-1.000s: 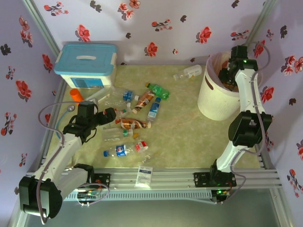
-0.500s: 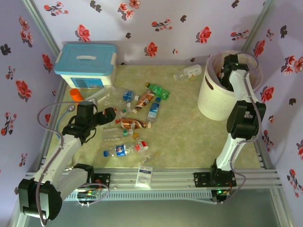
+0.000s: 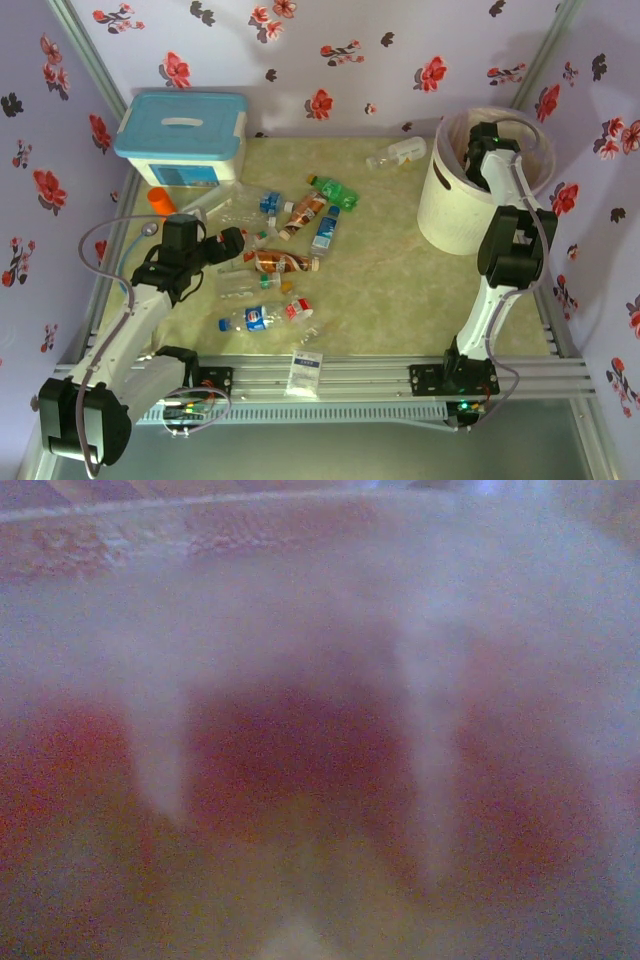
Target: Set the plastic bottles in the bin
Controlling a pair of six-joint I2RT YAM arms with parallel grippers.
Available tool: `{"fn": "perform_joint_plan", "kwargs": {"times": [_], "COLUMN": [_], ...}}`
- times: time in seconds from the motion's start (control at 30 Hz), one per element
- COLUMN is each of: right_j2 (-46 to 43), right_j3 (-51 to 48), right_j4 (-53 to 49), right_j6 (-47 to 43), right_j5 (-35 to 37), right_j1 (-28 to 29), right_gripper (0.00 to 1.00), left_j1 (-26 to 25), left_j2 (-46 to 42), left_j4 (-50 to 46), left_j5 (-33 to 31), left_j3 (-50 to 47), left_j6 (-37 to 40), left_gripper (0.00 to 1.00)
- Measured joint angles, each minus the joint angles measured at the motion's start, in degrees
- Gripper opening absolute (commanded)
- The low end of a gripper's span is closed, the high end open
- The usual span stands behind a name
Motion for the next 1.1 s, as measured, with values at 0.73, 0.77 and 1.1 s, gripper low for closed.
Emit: {"fn": "perform_joint_plan", "kwargs": {"times": [0.73, 0.77, 1.1], "right_j2": [-25.62, -26.25, -30.62], "right_j3": [8.02, 8.00, 8.20], "right_j4": [-1.11, -0.87, 5.66], "right_j6": [0.59, 0.61, 0.59], "right_j5": [9.62, 10.38, 12.96], "right_j1": [8.15, 8.85, 19.67], "right_gripper": [0.99, 0.99, 0.99], "left_j1": [-0.37, -0.37, -0.42], "left_j2": [1.92, 1.95, 1.95], "left_j4": [0.15, 0.24, 0.72], "left_j5": [0.13, 0.17, 0.42], "left_j3": [0.00, 0.00, 0.00], "left_j6": [-0.04, -0.04, -0.09], "left_gripper": [0.99, 0.99, 0.99]}}
